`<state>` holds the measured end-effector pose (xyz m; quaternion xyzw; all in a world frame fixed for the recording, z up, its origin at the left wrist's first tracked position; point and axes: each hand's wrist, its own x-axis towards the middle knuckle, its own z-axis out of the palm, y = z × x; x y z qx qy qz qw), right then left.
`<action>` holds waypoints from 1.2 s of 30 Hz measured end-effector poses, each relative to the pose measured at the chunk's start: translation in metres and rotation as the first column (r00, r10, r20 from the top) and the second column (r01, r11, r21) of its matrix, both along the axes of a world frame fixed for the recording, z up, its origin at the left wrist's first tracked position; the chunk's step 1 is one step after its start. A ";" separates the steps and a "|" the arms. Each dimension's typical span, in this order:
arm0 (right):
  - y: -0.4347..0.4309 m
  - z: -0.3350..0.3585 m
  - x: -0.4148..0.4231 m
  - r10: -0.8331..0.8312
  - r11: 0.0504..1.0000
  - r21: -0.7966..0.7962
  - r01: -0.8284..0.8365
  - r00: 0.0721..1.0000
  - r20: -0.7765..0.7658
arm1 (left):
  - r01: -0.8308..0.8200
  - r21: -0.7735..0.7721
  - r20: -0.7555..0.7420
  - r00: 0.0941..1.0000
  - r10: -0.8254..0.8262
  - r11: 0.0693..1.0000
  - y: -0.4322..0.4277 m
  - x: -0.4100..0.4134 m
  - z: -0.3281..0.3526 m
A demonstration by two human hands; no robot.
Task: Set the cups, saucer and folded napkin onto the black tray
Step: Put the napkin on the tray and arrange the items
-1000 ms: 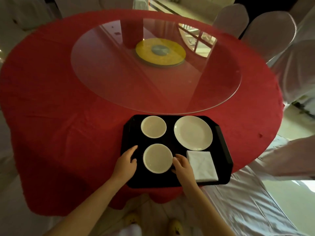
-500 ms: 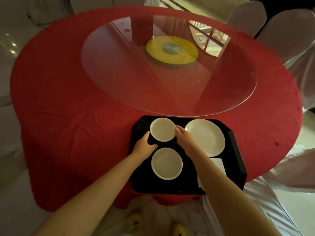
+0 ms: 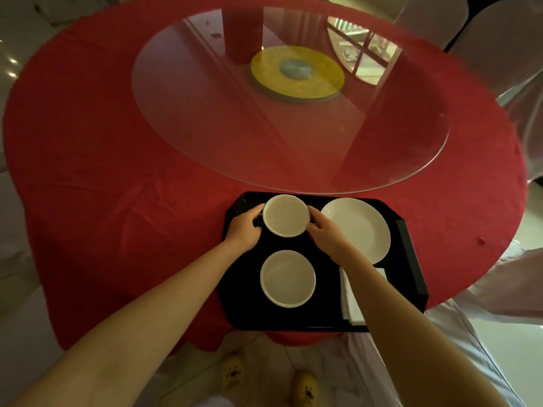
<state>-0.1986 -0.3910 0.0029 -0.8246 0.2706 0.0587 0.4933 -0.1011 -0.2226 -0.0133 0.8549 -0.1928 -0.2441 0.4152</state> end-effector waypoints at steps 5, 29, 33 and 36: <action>-0.007 -0.004 0.000 -0.024 0.988 0.156 0.018 0.999 0.036 | 0.032 -0.011 -0.011 0.999 -0.032 0.999 -0.003 0.013 0.000; 0.029 -0.015 -0.086 -0.066 0.981 0.166 0.100 0.978 -0.200 | -0.110 -0.003 -0.165 0.980 0.108 0.994 0.053 -0.103 -0.010; 0.032 -0.012 -0.084 -0.089 0.974 0.192 0.117 0.985 -0.148 | -0.164 0.010 -0.132 0.978 0.164 0.986 0.053 -0.110 -0.011; 0.031 -0.013 -0.084 -0.082 0.979 0.177 0.101 0.990 -0.114 | -0.190 0.022 -0.120 0.974 0.191 0.982 0.051 -0.113 -0.011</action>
